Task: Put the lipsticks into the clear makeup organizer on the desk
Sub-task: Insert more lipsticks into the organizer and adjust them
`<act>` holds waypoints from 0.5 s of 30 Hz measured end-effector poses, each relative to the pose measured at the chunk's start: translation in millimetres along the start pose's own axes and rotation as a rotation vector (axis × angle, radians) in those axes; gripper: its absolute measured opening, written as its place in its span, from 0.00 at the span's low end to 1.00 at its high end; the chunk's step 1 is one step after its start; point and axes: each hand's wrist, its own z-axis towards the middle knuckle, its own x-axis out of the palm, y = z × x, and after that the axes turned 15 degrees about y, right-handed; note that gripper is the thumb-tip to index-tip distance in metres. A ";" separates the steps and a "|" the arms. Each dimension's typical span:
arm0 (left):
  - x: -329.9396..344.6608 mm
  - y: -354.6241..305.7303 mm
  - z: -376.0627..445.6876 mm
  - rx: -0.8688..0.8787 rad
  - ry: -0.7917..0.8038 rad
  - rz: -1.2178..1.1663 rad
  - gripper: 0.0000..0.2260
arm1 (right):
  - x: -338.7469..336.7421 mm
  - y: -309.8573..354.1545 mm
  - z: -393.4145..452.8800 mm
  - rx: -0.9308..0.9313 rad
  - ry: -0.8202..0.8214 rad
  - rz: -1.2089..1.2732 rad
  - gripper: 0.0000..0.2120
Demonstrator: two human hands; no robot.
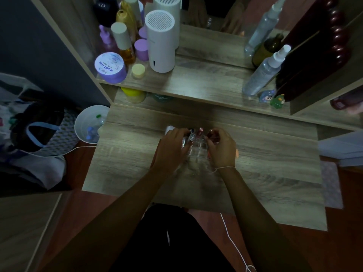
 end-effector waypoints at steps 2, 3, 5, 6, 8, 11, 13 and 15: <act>0.3 0.8 -0.2 0.014 -0.004 0.011 0.17 | -0.1 0.5 -0.6 0.001 -0.010 0.004 0.10; 0.5 1.4 -0.4 0.020 -0.006 0.018 0.17 | 0.1 0.8 -1.3 0.001 -0.013 0.005 0.11; 0.1 0.8 -1.9 0.026 -0.020 0.014 0.16 | -0.3 1.7 -2.9 0.006 -0.015 0.004 0.11; -0.8 -0.2 -3.1 0.024 -0.025 -0.002 0.15 | -0.6 2.5 -3.7 0.009 -0.018 0.004 0.12; -3.6 -2.3 -7.1 0.035 -0.032 -0.051 0.15 | -0.9 4.3 -7.3 0.005 -0.041 0.014 0.13; -11.9 -0.7 -19.9 0.031 -0.039 -0.070 0.15 | -2.1 5.5 -15.4 0.036 -0.093 0.045 0.16; -20.2 7.8 -36.6 -0.002 -0.081 -0.052 0.14 | -0.1 6.0 -25.2 0.063 -0.126 0.058 0.13; -27.5 23.3 -56.5 -0.076 -0.137 -0.104 0.11 | 6.3 7.4 -40.8 0.059 -0.167 0.059 0.09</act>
